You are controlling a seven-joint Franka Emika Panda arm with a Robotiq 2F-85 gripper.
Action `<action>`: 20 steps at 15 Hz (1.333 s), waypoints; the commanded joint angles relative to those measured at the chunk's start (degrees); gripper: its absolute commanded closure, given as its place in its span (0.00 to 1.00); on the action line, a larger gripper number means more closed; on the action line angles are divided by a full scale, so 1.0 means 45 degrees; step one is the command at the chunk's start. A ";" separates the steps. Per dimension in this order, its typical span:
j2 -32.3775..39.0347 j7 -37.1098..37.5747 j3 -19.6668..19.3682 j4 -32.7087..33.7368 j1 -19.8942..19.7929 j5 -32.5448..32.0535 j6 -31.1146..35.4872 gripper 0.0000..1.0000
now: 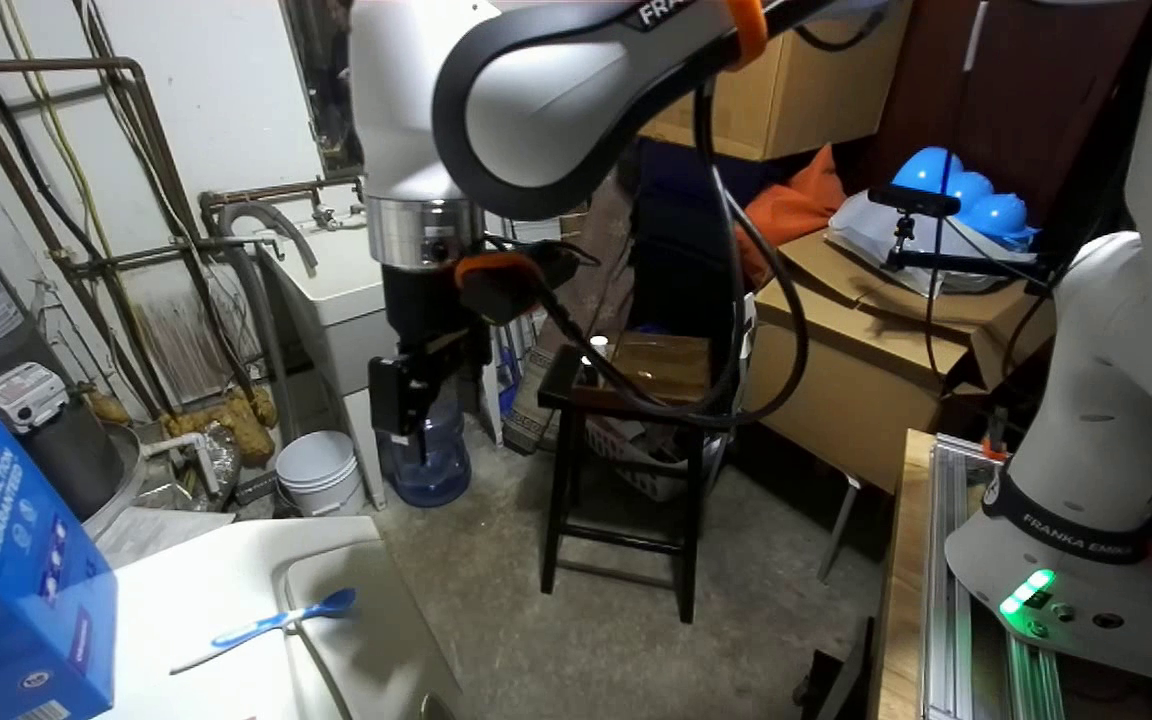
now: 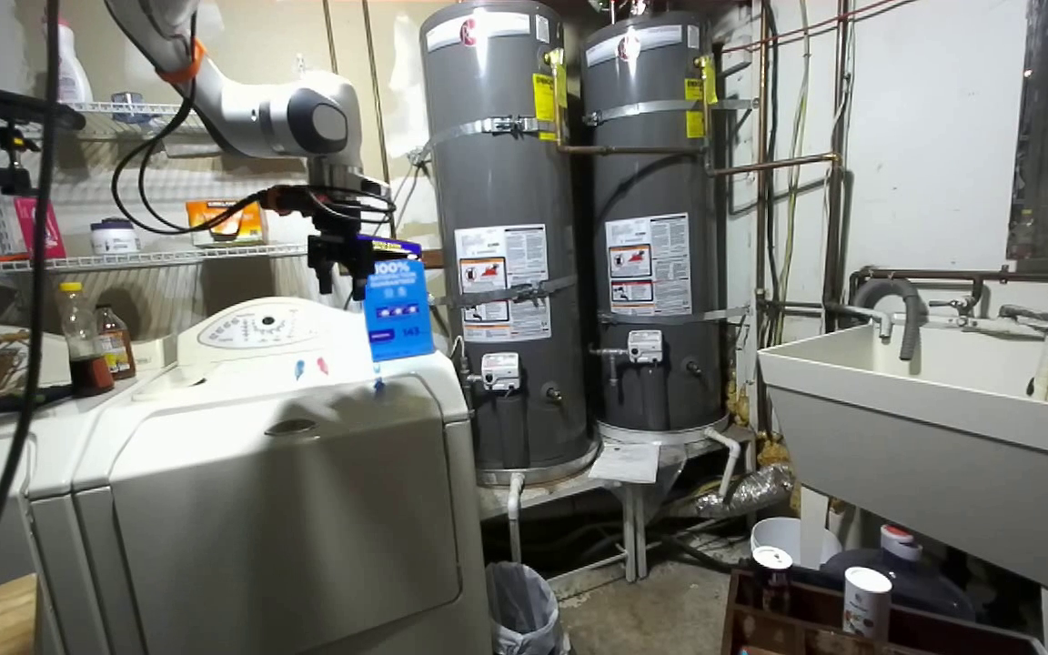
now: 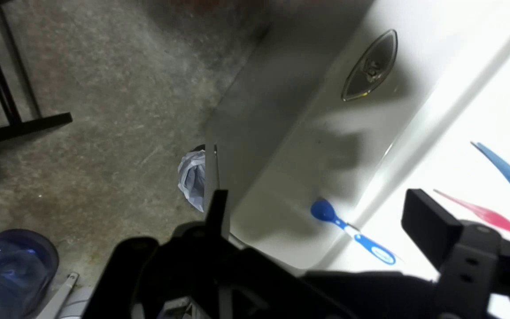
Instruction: Put the pink item on the stood
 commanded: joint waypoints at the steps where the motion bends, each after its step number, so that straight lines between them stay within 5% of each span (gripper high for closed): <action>1: 0.2157 -0.0246 0.0203 0.3104 0.1083 -0.1138 -0.2510 0.00; 4: 0.3373 -0.0951 0.0313 0.4988 0.1886 -0.1458 -0.4197 0.00; 5: 0.2292 -0.0490 0.0165 0.3230 0.1665 -0.1013 -0.2938 0.00; 10: 0.3159 -0.0814 0.0120 0.4549 0.2015 -0.1095 -0.3802 0.00; 15: 0.5039 -0.3638 -0.0281 0.6945 0.2625 -0.3772 -0.4480 0.00; 20: 0.6691 -0.6058 -0.0335 0.9217 0.2977 -0.4983 -0.3069 0.00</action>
